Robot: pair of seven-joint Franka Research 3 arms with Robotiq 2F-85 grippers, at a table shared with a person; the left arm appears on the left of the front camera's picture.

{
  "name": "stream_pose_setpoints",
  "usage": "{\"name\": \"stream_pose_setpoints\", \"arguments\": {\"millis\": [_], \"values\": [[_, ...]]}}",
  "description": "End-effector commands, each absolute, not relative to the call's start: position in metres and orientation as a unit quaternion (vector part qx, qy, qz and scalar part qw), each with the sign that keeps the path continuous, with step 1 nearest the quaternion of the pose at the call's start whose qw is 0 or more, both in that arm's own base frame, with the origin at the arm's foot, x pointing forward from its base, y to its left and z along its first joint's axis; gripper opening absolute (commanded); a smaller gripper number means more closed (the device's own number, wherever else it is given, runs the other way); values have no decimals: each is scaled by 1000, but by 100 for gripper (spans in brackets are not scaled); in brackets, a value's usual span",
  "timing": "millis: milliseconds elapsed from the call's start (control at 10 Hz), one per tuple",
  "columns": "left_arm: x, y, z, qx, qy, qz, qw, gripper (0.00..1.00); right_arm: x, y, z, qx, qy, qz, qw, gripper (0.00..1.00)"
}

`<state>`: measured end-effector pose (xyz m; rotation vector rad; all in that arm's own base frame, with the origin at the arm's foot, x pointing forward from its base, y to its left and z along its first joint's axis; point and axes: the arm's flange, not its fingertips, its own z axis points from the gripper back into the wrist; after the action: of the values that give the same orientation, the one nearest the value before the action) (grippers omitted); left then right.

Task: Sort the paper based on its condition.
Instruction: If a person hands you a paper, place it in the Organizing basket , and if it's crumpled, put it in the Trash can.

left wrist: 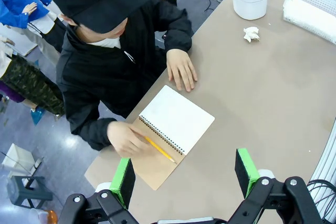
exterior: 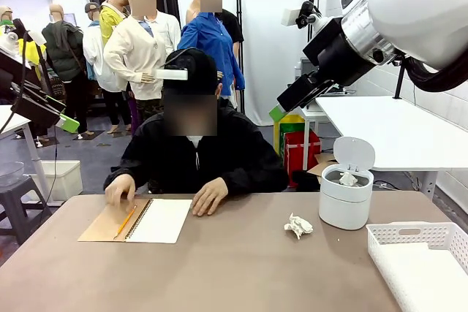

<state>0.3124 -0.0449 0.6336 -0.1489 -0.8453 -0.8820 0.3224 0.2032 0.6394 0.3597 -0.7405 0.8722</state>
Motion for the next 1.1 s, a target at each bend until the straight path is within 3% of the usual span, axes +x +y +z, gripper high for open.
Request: {"name": "stream_pose_setpoints", "arguments": {"millis": [0, 500, 800, 1000], "values": [[312, -45, 634, -68, -398, -410, 818, 100, 330, 209, 631, 184, -293, 411, 843, 100], [312, -45, 634, -68, -398, -410, 818, 100, 382, 230, 576, 136, -159, 409, 888, 100], [312, -45, 634, -68, -398, -410, 818, 100, 419, 250, 529, 92, -115, 423, 894, 100], [312, -45, 634, -68, -398, -410, 818, 100, 436, 259, 499, 30, -139, 421, 896, 100]]}}
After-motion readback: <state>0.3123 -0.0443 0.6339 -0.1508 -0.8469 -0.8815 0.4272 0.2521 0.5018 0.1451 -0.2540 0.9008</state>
